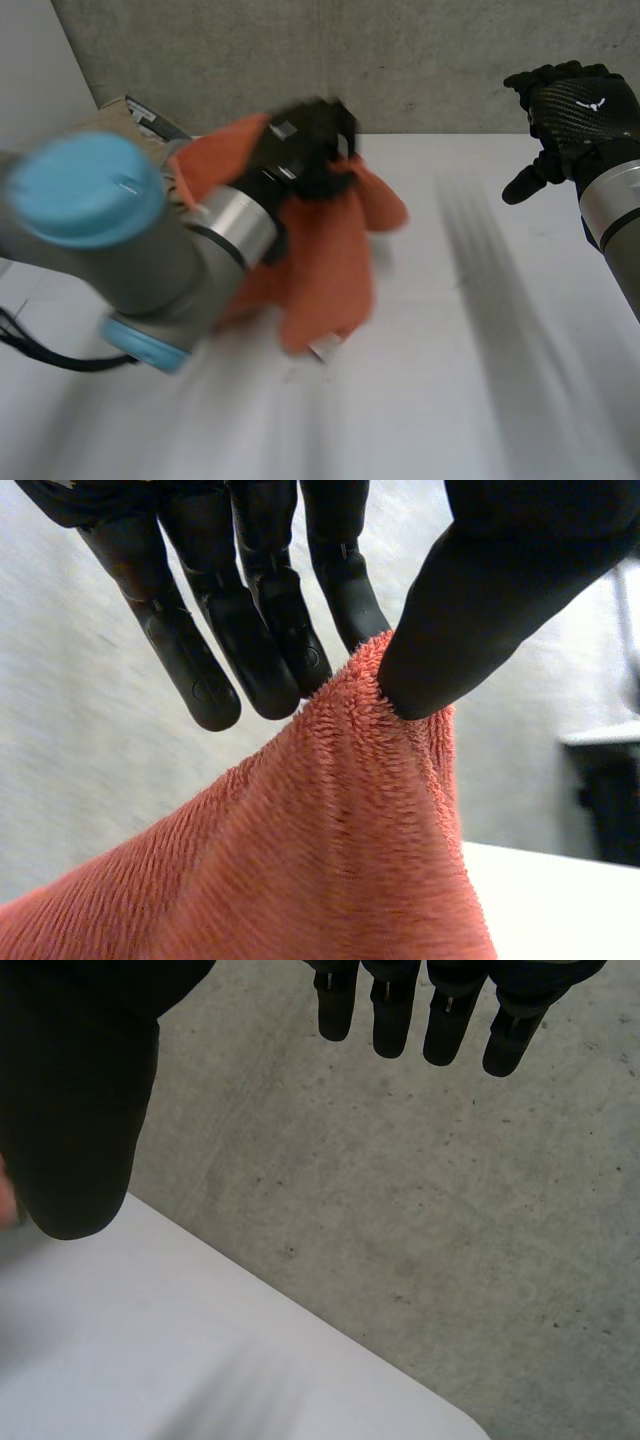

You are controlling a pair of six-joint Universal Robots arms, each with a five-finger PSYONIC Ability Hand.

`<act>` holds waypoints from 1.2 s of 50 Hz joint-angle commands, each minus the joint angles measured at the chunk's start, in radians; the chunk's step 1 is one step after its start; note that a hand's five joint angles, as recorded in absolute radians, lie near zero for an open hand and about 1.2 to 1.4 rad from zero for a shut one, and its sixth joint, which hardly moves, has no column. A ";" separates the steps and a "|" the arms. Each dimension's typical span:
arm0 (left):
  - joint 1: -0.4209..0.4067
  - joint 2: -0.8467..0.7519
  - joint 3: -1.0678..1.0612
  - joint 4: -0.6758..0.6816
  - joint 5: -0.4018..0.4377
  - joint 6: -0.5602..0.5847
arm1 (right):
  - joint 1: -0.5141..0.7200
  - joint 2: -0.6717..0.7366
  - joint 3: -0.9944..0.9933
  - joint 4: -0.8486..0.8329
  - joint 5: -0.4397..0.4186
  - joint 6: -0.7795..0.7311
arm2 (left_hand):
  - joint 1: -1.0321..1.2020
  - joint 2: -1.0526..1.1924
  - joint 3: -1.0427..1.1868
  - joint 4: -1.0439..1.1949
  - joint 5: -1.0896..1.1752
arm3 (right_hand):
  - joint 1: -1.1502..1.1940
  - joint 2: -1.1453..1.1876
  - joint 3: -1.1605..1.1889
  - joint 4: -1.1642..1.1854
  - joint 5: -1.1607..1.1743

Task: Fold the laundry.

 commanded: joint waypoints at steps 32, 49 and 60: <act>0.171 0.320 -0.587 -0.255 -0.071 0.258 | 0.071 0.196 0.012 0.216 -0.193 -0.374 | -0.690 -0.749 -0.744 -0.750 -0.684 | -0.057 -0.037 -0.036 -0.034 -0.043; 0.091 0.166 -0.585 -0.272 -0.157 0.156 | 0.092 0.321 0.095 0.043 -0.258 -0.402 | -0.540 -0.599 -0.594 -0.601 -0.535 | -0.009 0.011 0.013 0.014 0.005; 0.050 0.057 -0.496 -0.275 -0.160 0.105 | 0.085 0.319 0.096 0.035 -0.254 -0.402 | -0.523 -0.582 -0.577 -0.583 -0.517 | -0.009 0.012 0.013 0.015 0.005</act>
